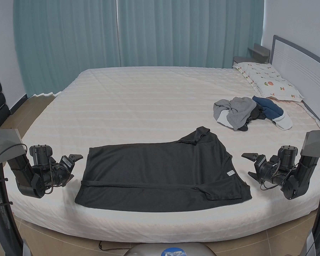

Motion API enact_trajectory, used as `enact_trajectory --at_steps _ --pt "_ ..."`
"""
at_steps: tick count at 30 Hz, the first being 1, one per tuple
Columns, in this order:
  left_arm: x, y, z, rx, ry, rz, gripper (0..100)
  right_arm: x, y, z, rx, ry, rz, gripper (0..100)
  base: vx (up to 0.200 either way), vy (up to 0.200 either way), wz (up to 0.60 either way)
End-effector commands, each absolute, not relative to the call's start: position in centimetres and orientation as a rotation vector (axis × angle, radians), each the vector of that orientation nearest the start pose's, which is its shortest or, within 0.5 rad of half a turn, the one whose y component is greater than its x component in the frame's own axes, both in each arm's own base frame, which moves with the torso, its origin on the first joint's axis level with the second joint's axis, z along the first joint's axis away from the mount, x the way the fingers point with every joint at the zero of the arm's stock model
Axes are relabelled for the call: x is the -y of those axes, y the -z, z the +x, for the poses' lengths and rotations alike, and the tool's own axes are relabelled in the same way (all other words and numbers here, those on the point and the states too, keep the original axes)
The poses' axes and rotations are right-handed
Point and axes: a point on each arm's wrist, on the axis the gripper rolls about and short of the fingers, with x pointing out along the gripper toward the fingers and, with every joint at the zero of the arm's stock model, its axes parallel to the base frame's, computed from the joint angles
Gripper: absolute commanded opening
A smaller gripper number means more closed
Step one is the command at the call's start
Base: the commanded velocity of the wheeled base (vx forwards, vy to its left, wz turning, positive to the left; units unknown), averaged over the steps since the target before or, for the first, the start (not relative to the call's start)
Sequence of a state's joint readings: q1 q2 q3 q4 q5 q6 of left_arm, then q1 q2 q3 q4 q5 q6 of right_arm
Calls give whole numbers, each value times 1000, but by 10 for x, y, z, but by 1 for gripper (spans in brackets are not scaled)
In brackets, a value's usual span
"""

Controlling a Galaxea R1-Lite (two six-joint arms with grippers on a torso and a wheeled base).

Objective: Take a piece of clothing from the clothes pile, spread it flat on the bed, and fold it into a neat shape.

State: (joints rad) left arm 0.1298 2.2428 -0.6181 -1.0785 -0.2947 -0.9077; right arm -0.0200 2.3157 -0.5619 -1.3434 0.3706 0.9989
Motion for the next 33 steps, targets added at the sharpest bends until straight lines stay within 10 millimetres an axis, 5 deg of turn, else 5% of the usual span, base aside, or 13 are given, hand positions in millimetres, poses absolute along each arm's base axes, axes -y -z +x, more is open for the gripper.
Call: enact_trajectory --at_steps 1,23,29,33 --pt "-38 -3 338 -576 -95 -999 100 -1 6 338 -549 -115 1054 100 0 0 0" --pt "-31 -7 333 -588 -82 -990 100 -1 7 337 -556 -111 1055 100 0 0 0" --pt "-9 -32 305 -608 -7 -972 100 -1 7 337 -555 -111 1054 100 0 0 0" --pt "14 -30 294 -671 45 -949 100 -1 7 337 -557 -110 1054 100 0 0 0"
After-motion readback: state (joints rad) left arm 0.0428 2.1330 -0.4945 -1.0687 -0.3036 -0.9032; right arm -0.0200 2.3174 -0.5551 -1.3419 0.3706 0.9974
